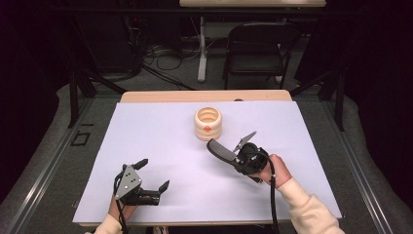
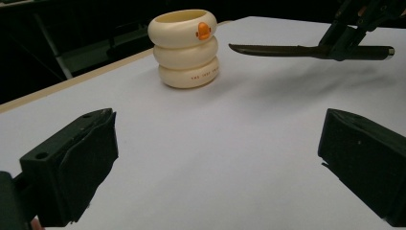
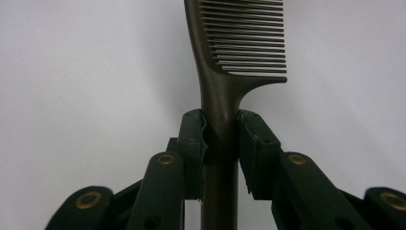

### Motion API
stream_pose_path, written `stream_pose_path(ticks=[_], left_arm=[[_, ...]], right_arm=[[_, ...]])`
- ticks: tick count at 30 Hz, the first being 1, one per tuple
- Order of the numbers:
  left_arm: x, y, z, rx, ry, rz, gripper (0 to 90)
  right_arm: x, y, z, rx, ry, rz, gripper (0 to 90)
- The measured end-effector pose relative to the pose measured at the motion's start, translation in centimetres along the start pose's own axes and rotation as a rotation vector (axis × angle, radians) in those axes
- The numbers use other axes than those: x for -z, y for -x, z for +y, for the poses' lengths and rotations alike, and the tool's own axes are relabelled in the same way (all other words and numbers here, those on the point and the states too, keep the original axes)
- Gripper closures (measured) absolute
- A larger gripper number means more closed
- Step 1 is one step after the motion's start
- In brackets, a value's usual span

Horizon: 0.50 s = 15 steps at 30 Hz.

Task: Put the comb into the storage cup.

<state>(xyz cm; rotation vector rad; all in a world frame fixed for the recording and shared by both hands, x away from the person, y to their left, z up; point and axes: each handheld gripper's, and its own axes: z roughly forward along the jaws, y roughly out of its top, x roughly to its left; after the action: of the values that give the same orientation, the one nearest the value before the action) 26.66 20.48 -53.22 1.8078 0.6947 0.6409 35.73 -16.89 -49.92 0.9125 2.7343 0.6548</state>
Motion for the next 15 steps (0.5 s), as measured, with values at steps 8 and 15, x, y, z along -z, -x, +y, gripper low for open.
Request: stream_pose_path(ticks=[8, 15], left_arm=[[0.0, 0.0, 0.0, -0.001, 0.0, 0.0, 0.0], [0.0, 0.0, 0.0, -0.002, 0.0, 0.001, 0.0]], right_arm=[[0.38, 0.36, -0.28, -0.008, 0.028, -0.002, 72.4], [0.67, 0.78, -0.61, -0.021, 0.046, -0.007, 72.3]])
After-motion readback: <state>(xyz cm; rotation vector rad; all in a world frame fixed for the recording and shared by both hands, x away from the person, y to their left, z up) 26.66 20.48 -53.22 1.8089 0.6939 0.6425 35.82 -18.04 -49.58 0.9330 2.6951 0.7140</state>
